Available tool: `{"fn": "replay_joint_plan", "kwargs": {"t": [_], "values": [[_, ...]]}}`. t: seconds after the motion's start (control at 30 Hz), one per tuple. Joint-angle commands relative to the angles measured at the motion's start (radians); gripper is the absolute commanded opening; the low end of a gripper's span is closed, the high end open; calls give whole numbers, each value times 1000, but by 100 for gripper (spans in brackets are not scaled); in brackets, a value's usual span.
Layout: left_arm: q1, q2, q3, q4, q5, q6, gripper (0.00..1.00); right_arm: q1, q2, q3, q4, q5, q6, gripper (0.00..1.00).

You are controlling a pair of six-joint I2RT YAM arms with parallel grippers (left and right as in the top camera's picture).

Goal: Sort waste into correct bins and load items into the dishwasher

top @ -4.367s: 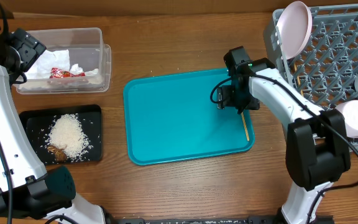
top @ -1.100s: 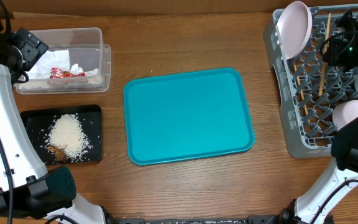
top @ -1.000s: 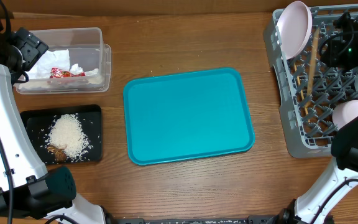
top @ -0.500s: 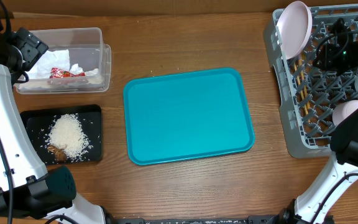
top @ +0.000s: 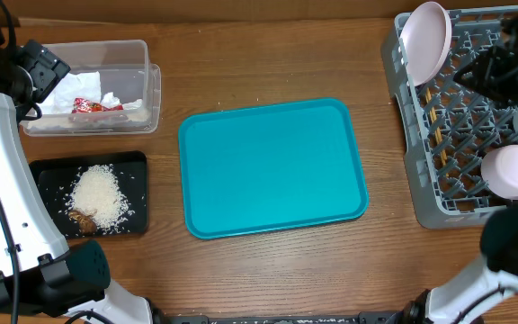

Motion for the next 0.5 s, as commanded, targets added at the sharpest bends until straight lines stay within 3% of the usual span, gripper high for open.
{"fn": "replay_joint_plan", "kwargs": {"t": [0.0, 0.23, 0.47], "values": [[-6, 9, -1, 2, -13, 18, 100, -4, -105, 13, -72, -33, 31, 28], [-6, 9, -1, 2, -13, 18, 100, 0, -286, -62, -167, -32, 28, 27], [-6, 9, -1, 2, -13, 18, 100, 0, -581, -344, -167, -26, 26, 32]]}}
